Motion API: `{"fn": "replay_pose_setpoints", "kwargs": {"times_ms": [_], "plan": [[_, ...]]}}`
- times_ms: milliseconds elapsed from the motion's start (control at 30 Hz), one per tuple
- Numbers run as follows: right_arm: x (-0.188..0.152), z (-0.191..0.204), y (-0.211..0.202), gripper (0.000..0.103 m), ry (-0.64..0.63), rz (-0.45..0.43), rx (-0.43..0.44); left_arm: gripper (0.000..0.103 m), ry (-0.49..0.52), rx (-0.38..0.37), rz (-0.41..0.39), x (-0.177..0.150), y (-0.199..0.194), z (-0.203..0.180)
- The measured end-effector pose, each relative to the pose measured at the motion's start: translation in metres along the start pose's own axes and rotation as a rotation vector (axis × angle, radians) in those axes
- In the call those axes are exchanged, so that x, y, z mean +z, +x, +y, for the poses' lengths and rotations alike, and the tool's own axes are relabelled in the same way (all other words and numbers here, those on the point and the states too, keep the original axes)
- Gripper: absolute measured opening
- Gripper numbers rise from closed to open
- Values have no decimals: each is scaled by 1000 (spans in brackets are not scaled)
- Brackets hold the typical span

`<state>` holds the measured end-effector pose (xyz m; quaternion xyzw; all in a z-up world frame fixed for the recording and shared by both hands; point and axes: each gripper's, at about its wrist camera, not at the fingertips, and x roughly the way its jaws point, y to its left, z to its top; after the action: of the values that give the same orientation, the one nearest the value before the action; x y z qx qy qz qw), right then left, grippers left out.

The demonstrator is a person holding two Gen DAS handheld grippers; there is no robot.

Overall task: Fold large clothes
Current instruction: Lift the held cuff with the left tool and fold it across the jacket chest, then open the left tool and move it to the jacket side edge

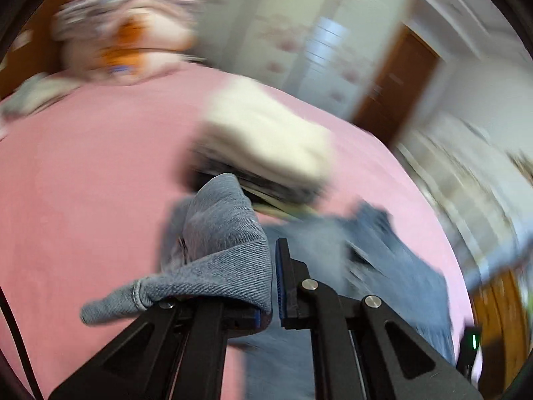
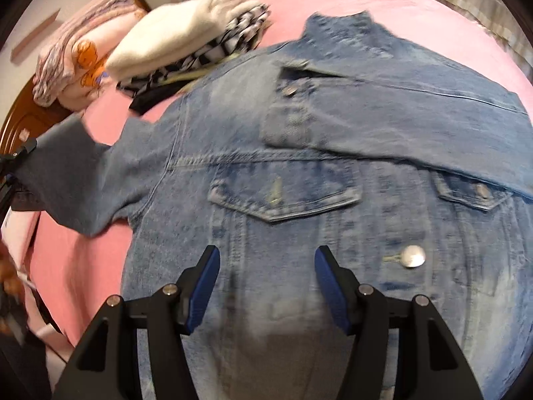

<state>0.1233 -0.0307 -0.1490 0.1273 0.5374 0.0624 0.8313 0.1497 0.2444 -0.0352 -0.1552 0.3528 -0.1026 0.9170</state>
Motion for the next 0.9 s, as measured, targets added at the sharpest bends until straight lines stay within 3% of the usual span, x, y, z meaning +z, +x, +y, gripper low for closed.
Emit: {"fn": "replay_pose_setpoints", "kwargs": {"times_ms": [67, 200, 233, 267, 333, 467, 733, 900], "plan": [[1, -15, -11, 59, 29, -24, -7, 5, 98, -49, 72, -29, 19, -48], [3, -50, -30, 60, 96, -66, -37, 11, 188, -84, 263, -97, 64, -96], [2, -58, -33, 60, 110, -73, -46, 24, 195, -74, 302, -111, 72, -101], [1, -67, -36, 60, 121, -77, -55, 44, 192, -57, 355, -129, 83, -103], [-1, -80, -41, 60, 137, -80, -70, 59, 182, -61, 409, -147, 93, -104], [-9, -97, -45, 60, 143, -77, -85, 77, 157, -100, 437, -157, 81, -95], [-7, -63, -39, 60, 58, -70, -14, 80, 120, -83, 426, -138, 28, -60], [-8, -9, -38, 60, -121, -77, 47, 80, 61, 21, 360, -128, -9, -24]]}}
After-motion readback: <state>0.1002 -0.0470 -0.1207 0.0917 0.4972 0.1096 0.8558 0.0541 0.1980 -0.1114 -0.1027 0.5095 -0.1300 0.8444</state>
